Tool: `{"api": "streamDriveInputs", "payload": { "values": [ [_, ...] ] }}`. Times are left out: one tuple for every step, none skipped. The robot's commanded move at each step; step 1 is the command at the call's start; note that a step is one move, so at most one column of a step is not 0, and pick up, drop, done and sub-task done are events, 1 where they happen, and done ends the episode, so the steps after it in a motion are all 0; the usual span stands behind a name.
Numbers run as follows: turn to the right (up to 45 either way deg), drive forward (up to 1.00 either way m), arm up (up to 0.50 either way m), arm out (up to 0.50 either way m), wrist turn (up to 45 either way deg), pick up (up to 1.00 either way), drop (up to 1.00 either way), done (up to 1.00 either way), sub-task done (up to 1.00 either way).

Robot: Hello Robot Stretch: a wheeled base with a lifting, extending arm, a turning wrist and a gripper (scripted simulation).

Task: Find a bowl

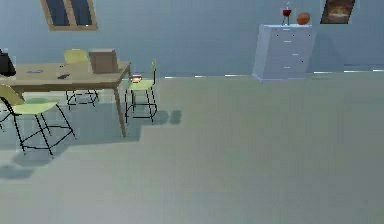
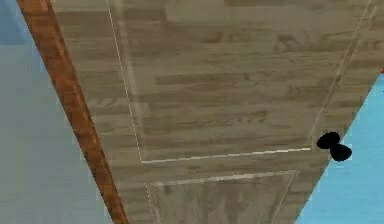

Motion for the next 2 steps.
{"api": "streamDriveInputs", "payload": {
  "values": [
    [0.0,1.00,0.00,0.00,0.0,0.00,0.00,0.00,0.00],
    [0.0,1.00,0.00,0.00,0.0,0.00,0.00,0.00,0.00]
  ]
}}
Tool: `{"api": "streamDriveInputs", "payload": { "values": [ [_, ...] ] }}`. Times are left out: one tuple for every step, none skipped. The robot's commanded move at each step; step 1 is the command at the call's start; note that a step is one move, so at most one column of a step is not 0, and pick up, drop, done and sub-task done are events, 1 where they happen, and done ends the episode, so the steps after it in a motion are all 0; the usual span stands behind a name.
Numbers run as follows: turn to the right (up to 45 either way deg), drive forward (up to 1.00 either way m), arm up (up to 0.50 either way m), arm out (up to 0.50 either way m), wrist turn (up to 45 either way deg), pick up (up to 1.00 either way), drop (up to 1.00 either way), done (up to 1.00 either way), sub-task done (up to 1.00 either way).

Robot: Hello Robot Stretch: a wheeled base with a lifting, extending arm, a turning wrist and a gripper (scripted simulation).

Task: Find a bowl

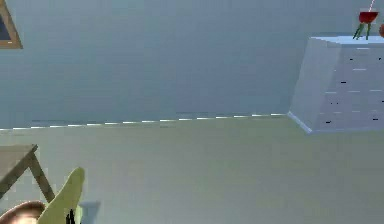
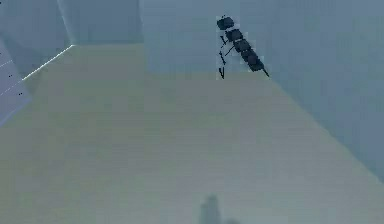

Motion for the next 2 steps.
{"api": "streamDriveInputs", "payload": {
  "values": [
    [-42.0,0.00,0.00,0.00,0.0,0.00,0.00,0.00,0.00],
    [0.0,0.05,0.00,0.00,0.0,0.00,0.00,0.00,0.00]
  ]
}}
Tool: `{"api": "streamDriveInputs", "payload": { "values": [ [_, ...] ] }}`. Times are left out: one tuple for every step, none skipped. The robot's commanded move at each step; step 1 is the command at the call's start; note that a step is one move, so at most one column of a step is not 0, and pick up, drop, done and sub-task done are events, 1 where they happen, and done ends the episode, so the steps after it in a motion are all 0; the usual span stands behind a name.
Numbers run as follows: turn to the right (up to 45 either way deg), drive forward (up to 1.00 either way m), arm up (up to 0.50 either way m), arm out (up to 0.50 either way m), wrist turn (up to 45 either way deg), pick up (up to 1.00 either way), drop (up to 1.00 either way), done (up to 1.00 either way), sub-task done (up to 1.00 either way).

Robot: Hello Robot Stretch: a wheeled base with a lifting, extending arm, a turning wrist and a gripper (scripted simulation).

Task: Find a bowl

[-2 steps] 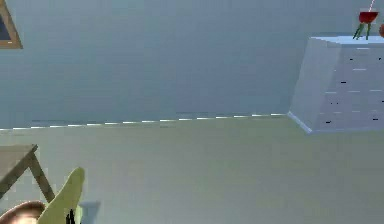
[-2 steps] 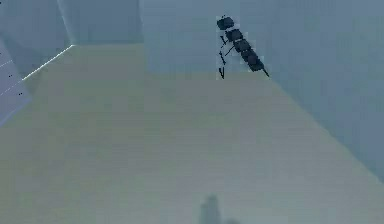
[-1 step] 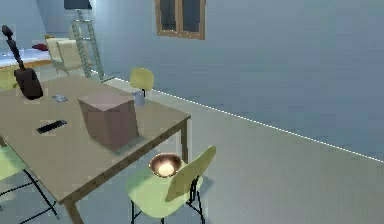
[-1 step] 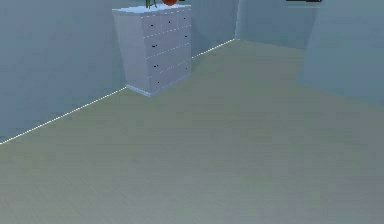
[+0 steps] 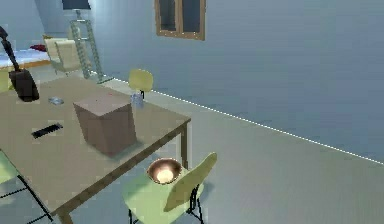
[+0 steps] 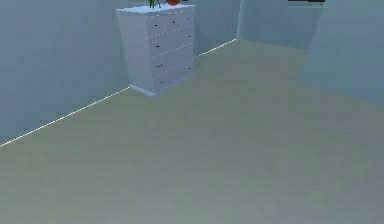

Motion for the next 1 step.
{"api": "streamDriveInputs", "payload": {
  "values": [
    [0.0,0.00,0.00,0.00,0.0,0.00,0.00,1.00,0.00]
  ]
}}
